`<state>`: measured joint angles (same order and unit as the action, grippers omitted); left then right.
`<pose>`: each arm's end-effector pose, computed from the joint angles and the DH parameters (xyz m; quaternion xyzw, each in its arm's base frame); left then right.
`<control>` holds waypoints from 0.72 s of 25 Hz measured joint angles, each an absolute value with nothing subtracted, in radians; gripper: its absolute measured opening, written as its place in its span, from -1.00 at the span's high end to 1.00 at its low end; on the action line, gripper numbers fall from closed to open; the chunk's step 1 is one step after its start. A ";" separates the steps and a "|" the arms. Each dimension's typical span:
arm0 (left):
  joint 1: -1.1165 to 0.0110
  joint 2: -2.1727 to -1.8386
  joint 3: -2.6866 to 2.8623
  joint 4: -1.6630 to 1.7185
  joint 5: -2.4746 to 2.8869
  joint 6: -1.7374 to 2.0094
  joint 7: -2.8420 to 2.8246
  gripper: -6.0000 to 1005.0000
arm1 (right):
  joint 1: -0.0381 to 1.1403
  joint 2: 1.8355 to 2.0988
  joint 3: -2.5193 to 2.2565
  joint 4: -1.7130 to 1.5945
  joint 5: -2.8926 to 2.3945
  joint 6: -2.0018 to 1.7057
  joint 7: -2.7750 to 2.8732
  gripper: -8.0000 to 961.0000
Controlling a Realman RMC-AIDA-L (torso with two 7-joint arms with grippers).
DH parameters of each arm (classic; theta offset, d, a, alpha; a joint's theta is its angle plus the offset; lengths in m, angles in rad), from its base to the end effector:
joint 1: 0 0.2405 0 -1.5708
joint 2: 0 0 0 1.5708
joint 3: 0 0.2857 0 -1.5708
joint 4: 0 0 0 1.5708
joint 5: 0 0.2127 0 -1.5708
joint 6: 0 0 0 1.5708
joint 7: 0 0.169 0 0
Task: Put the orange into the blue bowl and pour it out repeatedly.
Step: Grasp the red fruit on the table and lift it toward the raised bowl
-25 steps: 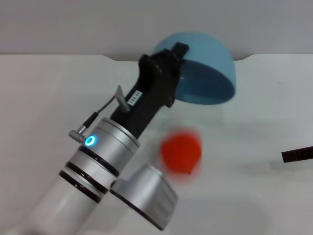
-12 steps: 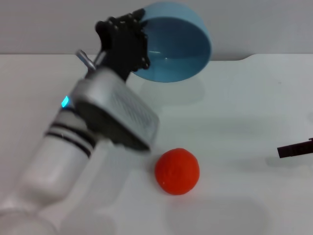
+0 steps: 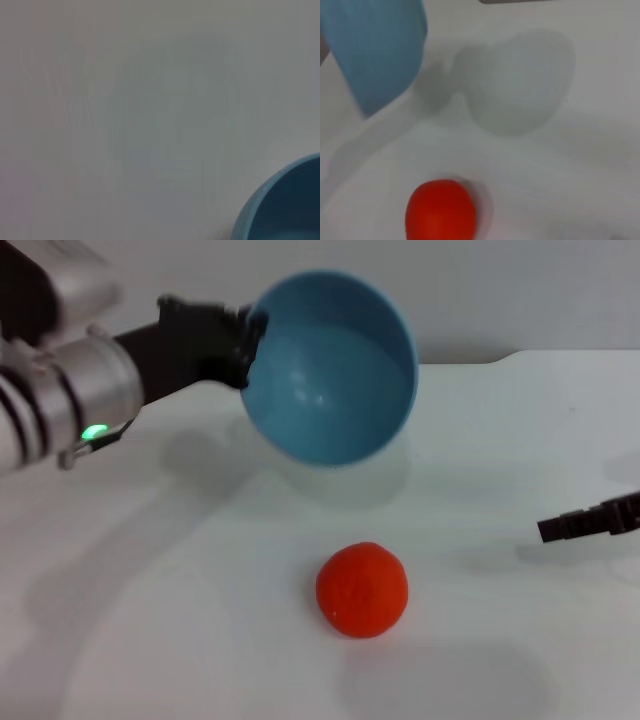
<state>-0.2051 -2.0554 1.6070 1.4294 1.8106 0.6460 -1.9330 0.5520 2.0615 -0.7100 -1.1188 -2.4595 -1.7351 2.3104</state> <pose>-0.1914 0.3840 -0.0249 -0.8936 -0.1778 -0.1911 0.3653 0.2893 0.3559 0.0260 -0.8554 0.5036 0.0275 0.1179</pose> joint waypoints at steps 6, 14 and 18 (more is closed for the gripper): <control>-0.372 -2.052 1.218 1.280 1.962 1.183 -2.196 0.99 | 0.571 2.072 -0.754 -1.103 -2.419 -1.696 2.206 0.05; -0.356 -2.039 1.052 1.385 2.237 1.449 -2.447 0.99 | 0.598 2.073 -0.928 -0.940 -2.193 -1.567 1.946 0.01; -0.338 -2.055 1.018 1.461 2.308 1.543 -2.480 0.99 | 0.674 2.070 -1.007 -0.821 -2.186 -1.534 1.900 -0.01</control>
